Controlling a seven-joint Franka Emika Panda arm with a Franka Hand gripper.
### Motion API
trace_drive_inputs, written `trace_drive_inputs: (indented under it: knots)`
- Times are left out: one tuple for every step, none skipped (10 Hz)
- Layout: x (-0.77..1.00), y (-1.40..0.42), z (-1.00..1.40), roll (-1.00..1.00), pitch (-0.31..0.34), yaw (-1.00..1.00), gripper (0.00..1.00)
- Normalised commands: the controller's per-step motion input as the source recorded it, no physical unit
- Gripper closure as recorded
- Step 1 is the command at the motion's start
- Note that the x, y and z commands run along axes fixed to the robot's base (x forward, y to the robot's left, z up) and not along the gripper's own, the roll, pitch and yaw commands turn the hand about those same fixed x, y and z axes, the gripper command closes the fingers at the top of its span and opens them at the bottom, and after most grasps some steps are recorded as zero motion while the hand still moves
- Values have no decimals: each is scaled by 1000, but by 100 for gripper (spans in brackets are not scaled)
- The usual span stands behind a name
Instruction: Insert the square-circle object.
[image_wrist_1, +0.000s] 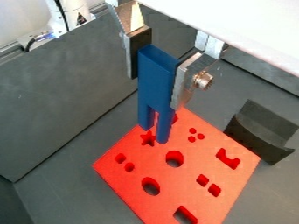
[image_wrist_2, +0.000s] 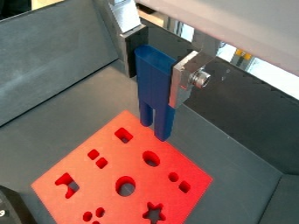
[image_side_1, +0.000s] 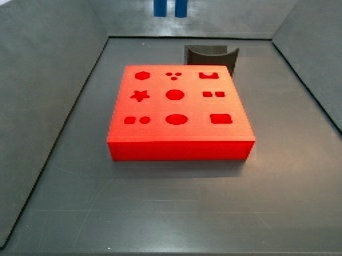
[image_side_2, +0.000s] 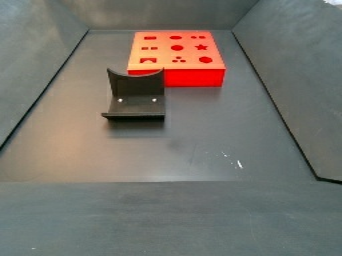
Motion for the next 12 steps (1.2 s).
trace_drive_inputs:
  knots:
    - [0, 0, -523, 124, 0, 0, 100]
    - [0, 0, -814, 123, 0, 0, 100]
    - [0, -29, -943, 180, 0, 0, 100]
    - [-23, -77, -909, 147, 0, 0, 100]
    - [-231, -203, -760, 133, -67, 146, 100]
    - [-303, -311, -677, 106, -170, 451, 100]
    - [-363, -411, -614, 156, -213, 603, 100]
    - [-303, -303, -566, 176, -163, 526, 100]
    - [-174, -34, -640, 19, -176, 206, 100]
    - [-3, 0, -563, 26, -204, 69, 100]
    - [6, 3, -514, 131, -79, 0, 100]
    - [0, 0, -406, 67, 0, -254, 100]
